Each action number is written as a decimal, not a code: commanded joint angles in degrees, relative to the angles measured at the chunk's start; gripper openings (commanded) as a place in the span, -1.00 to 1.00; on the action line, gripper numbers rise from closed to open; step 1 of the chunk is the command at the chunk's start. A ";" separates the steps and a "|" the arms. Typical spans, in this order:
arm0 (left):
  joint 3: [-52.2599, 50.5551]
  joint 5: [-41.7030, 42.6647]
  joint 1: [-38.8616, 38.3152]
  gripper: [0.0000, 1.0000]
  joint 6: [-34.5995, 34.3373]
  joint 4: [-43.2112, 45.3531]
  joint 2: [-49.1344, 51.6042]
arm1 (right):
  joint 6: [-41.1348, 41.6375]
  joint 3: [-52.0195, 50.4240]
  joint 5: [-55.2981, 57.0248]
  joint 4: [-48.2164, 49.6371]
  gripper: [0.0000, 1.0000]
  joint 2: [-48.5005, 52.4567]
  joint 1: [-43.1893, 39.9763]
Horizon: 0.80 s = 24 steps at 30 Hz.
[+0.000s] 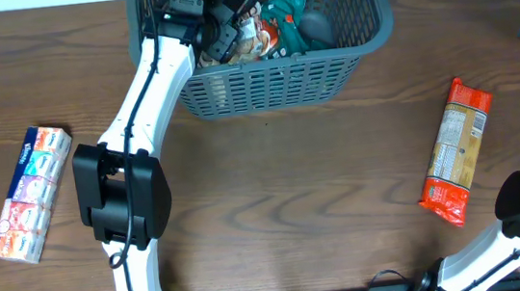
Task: Pack container
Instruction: 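Carry the wipes pouch into the basket and release it, then lower the left gripper onto the tissue-pack strip and grasp it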
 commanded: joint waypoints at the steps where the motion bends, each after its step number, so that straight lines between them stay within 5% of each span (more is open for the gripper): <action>1: 1.09 -1.73 0.09 0.68 0.44 -0.42 -6.29 | -0.20 0.00 -0.02 0.04 0.98 -0.09 0.00; 6: 1.11 -6.27 0.22 1.00 2.43 0.20 -16.41 | -0.20 0.00 -0.02 0.04 0.99 -0.09 0.00; 13: 1.11 -12.24 5.18 0.97 0.26 -4.48 -29.57 | -0.22 0.00 -0.02 0.00 0.98 -0.09 0.00; 24: 0.92 -9.55 35.71 0.97 -2.56 -28.11 -33.20 | -0.72 0.00 -0.02 0.26 0.98 -0.09 0.00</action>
